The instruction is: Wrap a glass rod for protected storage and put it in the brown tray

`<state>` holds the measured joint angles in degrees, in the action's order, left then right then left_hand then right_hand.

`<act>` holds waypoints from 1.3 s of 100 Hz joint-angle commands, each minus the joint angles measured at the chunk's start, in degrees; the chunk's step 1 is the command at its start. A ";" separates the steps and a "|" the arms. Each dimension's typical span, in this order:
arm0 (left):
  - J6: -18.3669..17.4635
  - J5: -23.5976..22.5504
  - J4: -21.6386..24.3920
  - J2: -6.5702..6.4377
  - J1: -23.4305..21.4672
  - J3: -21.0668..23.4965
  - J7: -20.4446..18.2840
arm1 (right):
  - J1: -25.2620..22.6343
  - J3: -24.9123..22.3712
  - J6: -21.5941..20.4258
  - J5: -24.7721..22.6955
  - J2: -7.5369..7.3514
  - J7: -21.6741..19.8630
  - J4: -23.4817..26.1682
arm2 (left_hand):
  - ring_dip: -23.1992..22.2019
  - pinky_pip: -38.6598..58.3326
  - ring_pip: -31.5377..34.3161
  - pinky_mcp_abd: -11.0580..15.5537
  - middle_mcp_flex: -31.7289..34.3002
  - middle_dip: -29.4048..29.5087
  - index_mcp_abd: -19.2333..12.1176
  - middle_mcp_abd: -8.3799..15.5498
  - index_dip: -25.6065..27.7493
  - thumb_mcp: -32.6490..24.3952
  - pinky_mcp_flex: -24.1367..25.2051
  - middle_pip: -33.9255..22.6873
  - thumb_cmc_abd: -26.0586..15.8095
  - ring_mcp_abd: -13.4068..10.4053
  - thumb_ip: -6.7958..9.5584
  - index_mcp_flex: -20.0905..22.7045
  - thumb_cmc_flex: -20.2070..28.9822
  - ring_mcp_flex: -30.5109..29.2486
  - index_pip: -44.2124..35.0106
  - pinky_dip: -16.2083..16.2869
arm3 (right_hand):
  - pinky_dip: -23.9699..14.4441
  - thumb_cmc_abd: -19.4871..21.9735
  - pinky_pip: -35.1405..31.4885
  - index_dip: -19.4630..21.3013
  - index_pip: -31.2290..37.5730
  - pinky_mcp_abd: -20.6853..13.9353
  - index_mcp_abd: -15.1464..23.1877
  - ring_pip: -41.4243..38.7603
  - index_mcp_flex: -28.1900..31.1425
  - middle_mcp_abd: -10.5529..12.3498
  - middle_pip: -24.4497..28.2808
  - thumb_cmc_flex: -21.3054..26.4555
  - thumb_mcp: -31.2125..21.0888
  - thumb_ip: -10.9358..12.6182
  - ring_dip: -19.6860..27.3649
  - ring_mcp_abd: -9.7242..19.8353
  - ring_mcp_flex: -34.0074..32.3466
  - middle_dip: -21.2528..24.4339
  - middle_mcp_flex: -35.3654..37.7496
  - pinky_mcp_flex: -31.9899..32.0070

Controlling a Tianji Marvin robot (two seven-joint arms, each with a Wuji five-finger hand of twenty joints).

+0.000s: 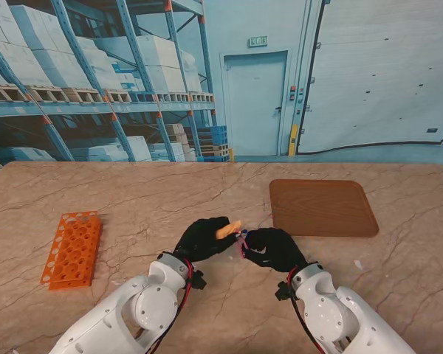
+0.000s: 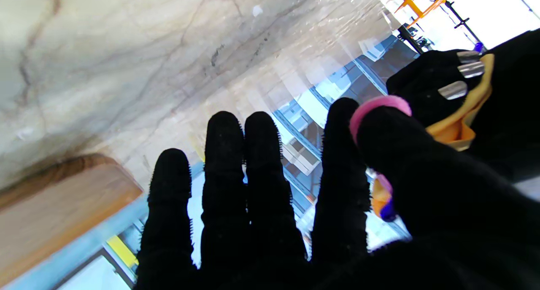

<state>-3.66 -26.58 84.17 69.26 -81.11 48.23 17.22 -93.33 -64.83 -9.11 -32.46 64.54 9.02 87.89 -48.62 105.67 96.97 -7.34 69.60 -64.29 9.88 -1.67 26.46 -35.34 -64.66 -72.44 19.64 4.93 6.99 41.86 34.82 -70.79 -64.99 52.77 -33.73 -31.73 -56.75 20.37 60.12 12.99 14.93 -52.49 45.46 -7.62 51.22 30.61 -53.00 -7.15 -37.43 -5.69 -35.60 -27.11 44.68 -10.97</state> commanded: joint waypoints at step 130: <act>3.38 2.24 0.50 0.24 0.39 -0.98 -3.05 | 2.21 -3.35 -18.41 -31.60 -3.47 20.63 -4.60 | -0.21 14.31 7.12 5.97 2.87 0.28 1.74 4.22 0.04 1.57 0.46 -6.25 -2.73 1.35 -1.68 -1.73 7.81 -1.95 -0.52 1.56 | -0.39 1.56 -1.60 0.99 0.66 0.96 1.65 -2.36 -1.88 -0.52 2.39 5.87 -0.03 -1.44 -0.67 0.54 -0.53 0.40 0.35 0.90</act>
<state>-0.52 -24.66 84.18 69.56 -80.57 47.35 14.74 -91.35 -68.09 -27.25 -63.84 61.14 29.42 83.28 -48.62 105.68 96.97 -7.34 69.59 -64.18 10.63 -1.39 25.75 -30.74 -64.66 -72.44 19.42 4.93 3.89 40.47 38.30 -70.79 -64.97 52.72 -33.76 -32.48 -56.78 19.78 59.69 13.48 12.77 -53.20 44.59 -7.17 52.57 33.09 -52.27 -7.24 -37.45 -5.69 -36.55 -27.11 45.40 -10.97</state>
